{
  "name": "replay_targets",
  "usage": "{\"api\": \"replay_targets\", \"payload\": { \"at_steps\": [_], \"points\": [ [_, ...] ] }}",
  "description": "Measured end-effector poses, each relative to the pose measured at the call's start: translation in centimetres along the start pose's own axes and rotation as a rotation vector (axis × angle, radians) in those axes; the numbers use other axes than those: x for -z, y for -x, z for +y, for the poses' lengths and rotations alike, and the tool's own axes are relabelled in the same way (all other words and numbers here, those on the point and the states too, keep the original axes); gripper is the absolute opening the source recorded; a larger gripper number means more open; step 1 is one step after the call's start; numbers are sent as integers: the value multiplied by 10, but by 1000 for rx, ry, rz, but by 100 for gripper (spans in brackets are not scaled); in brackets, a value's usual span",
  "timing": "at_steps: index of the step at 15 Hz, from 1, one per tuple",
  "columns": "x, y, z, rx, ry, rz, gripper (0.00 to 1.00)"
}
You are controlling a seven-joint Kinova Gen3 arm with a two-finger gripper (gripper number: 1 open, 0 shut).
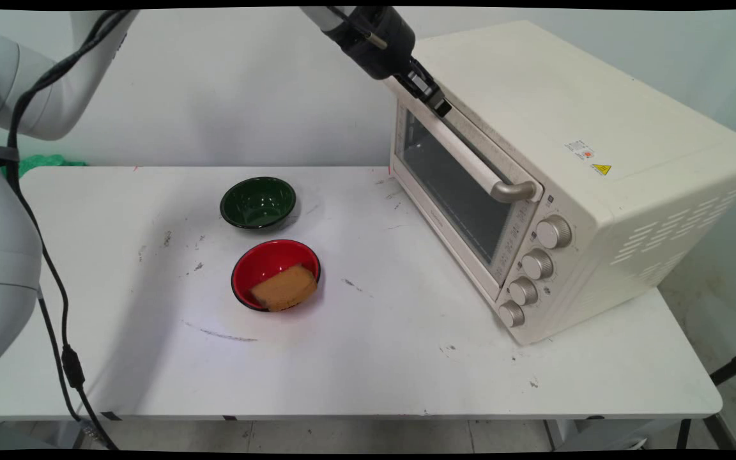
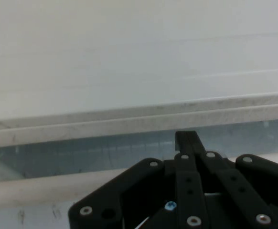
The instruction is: Open the oven
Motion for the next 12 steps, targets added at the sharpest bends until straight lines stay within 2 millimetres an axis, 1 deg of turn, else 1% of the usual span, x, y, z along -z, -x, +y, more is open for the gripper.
{"api": "replay_targets", "payload": {
  "at_steps": [9, 12],
  "points": [
    [-11, 6, -1, -15, -7, -15, 0],
    [-10, 11, -1, -26, -8, -25, 0]
  ]
}}
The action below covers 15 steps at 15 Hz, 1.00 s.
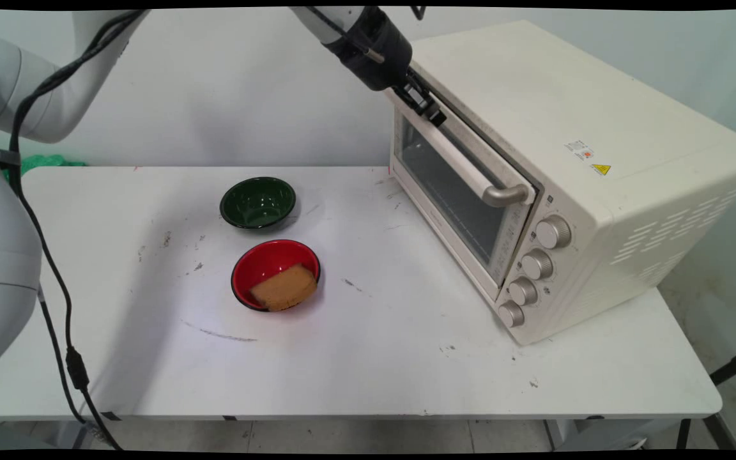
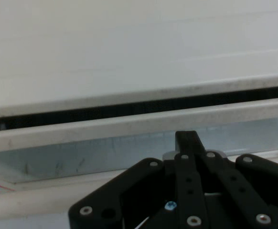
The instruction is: Open the oven
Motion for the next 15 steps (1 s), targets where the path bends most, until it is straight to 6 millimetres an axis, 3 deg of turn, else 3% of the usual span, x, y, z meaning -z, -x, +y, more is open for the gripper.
{"api": "replay_targets", "payload": {
  "at_steps": [15],
  "points": [
    [23, 60, -3, -58, -25, -40, 0]
  ]
}}
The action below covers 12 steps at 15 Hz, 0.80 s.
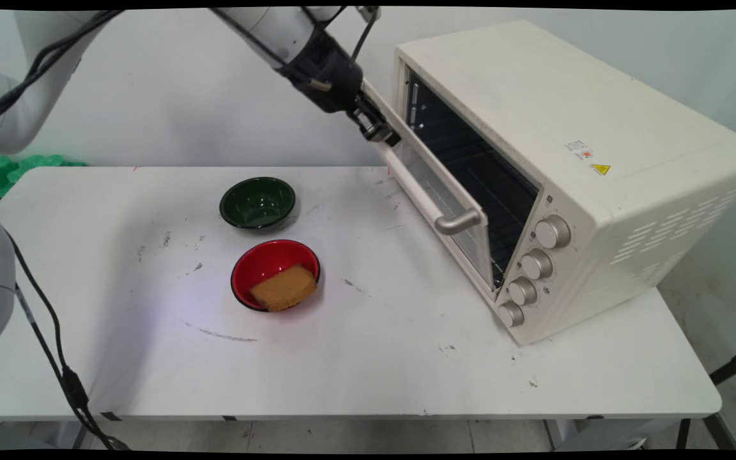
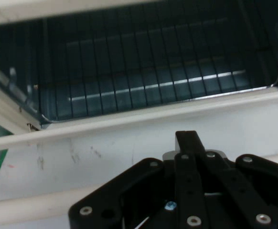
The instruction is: Open the oven
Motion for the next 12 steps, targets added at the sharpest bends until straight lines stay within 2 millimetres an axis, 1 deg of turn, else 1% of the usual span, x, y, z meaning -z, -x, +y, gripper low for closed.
{"api": "replay_targets", "payload": {
  "at_steps": [8, 12],
  "points": [
    [0, 32, 2, -9, -26, -5, 0],
    [-1, 53, 10, -3, -31, -6, 0]
  ]
}}
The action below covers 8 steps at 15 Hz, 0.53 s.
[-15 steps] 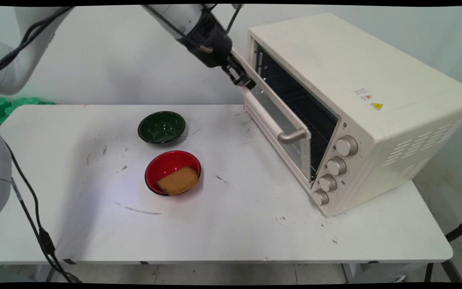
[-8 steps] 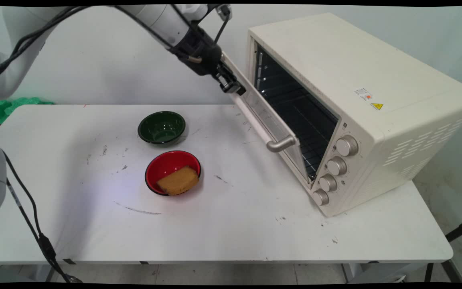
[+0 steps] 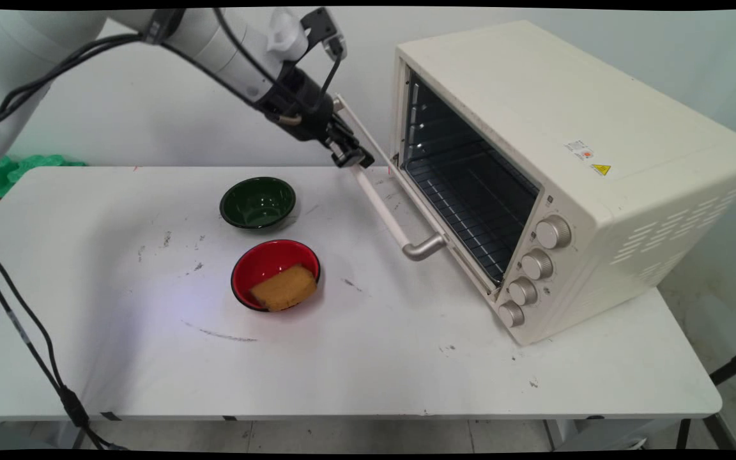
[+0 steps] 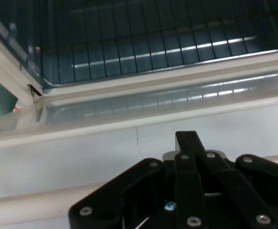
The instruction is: Open the oven
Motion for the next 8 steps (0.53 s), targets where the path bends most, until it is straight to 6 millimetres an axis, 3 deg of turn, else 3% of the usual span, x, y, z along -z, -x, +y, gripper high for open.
{"api": "replay_targets", "payload": {
  "at_steps": [8],
  "points": [
    [-1, 31, 17, -7, 8, 24, 0]
  ]
}}
